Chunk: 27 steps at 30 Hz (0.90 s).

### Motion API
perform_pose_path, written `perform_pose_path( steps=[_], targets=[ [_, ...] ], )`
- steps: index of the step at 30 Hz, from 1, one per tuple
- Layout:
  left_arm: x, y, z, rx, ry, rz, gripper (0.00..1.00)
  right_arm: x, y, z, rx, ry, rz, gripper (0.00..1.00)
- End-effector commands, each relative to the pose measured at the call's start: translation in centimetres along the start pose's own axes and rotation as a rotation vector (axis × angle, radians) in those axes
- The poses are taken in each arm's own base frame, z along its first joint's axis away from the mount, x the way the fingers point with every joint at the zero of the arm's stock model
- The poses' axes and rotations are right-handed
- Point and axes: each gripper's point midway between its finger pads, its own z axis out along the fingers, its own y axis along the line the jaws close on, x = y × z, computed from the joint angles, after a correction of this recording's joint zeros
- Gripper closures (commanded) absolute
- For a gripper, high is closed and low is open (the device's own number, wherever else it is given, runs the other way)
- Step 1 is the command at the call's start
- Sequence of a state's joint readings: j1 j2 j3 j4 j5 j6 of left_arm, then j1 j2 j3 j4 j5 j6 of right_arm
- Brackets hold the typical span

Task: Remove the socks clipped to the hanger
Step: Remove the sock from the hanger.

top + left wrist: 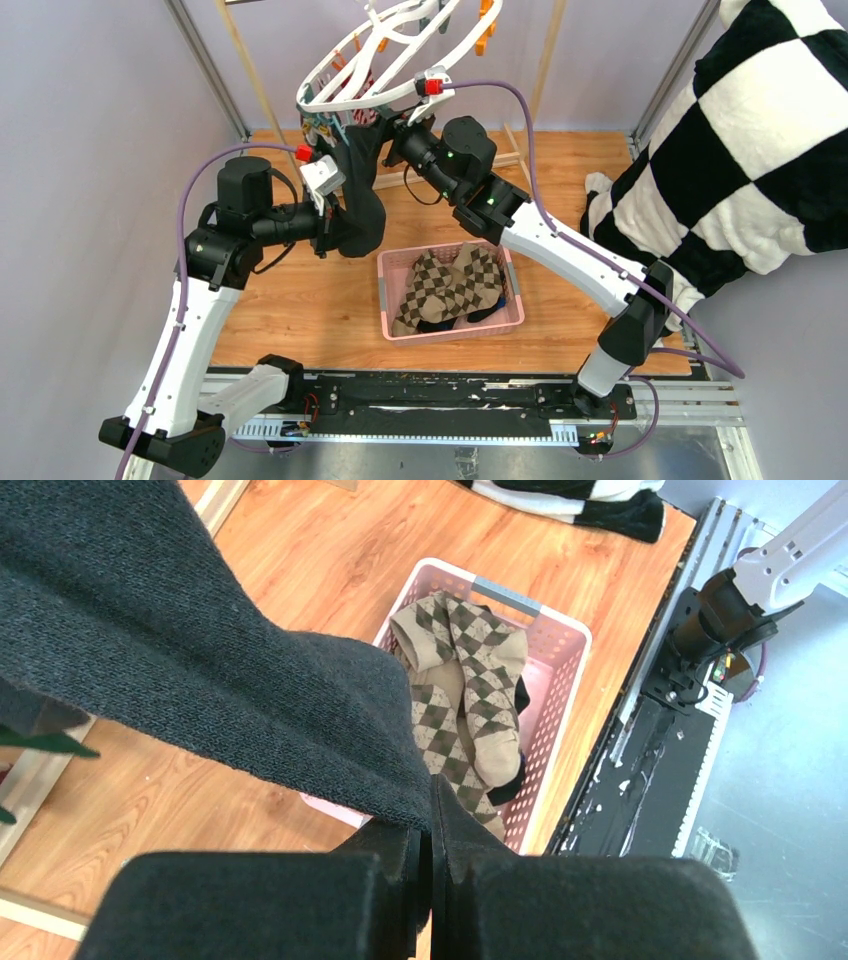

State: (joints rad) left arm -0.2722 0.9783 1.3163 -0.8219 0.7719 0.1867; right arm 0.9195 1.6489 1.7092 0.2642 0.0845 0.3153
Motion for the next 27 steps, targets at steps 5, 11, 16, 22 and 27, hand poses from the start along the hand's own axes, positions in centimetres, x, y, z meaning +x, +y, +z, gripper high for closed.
perform_pose_path(
  steps=[5,11,16,22,27],
  targets=[
    [0.0,-0.7,0.1,0.028,0.012,-0.010,1.00,0.1,1.1,0.0,0.067,-0.027,-0.114,0.31],
    [0.0,-0.6,0.1,0.017,0.014,-0.007,1.00,0.5,1.5,-0.3,0.100,-0.054,-0.215,0.33],
    [-0.2,-0.7,0.0,0.015,0.010,-0.005,1.00,1.0,1.1,-0.1,0.135,-0.058,-0.233,0.36],
    [-0.4,-0.8,-0.1,0.013,0.006,-0.003,1.00,2.7,0.1,-0.3,0.169,-0.042,-0.233,0.40],
    [-0.5,-0.8,0.0,0.019,0.005,-0.006,1.00,3.1,0.0,-0.3,0.167,-0.065,-0.224,0.40]
  ],
)
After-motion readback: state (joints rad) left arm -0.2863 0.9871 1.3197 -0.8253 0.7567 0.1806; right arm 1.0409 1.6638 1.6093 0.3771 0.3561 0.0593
